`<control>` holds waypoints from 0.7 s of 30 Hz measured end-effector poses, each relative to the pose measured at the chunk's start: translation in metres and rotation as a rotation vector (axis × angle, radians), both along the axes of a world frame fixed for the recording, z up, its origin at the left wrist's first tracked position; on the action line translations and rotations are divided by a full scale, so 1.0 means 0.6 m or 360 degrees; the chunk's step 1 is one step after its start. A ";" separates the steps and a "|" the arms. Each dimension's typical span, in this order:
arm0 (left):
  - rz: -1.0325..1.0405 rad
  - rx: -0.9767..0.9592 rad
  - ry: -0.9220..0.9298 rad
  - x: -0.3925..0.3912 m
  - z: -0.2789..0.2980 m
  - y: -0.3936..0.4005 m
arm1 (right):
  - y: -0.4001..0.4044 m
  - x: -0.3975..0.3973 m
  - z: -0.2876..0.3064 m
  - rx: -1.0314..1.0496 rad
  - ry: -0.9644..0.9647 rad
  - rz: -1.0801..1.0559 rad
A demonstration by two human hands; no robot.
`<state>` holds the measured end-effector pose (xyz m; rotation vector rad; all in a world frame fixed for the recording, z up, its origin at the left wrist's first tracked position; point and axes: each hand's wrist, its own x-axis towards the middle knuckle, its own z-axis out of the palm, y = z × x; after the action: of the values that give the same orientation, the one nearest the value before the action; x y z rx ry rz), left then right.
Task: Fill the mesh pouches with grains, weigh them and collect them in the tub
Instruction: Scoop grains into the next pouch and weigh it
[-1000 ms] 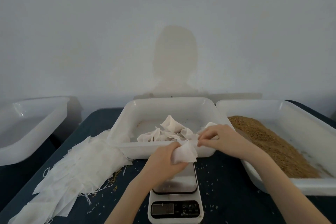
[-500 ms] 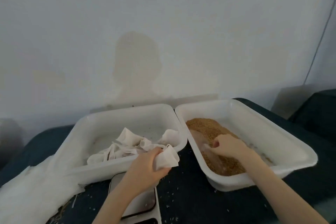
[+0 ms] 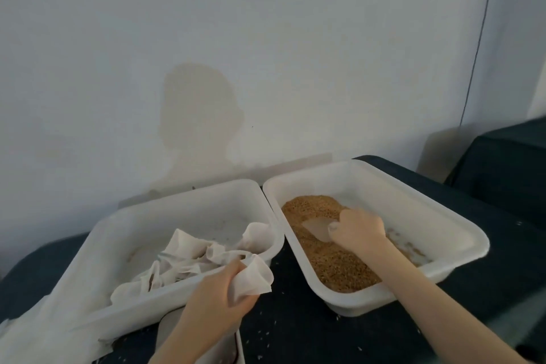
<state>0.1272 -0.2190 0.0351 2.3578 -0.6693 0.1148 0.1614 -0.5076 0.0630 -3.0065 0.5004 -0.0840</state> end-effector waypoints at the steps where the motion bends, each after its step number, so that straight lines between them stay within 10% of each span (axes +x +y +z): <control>1: -0.0003 0.0004 -0.0008 0.000 -0.001 0.000 | 0.001 0.003 0.007 0.0013 0.0038 -0.0026; 21: -0.0022 -0.0026 0.0005 -0.008 -0.017 0.003 | 0.005 0.063 -0.041 0.0276 -0.0130 0.0087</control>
<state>0.1224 -0.2171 0.0246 2.3366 -0.6804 0.1097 0.1994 -0.5046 0.0385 -2.8317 0.3956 -0.1502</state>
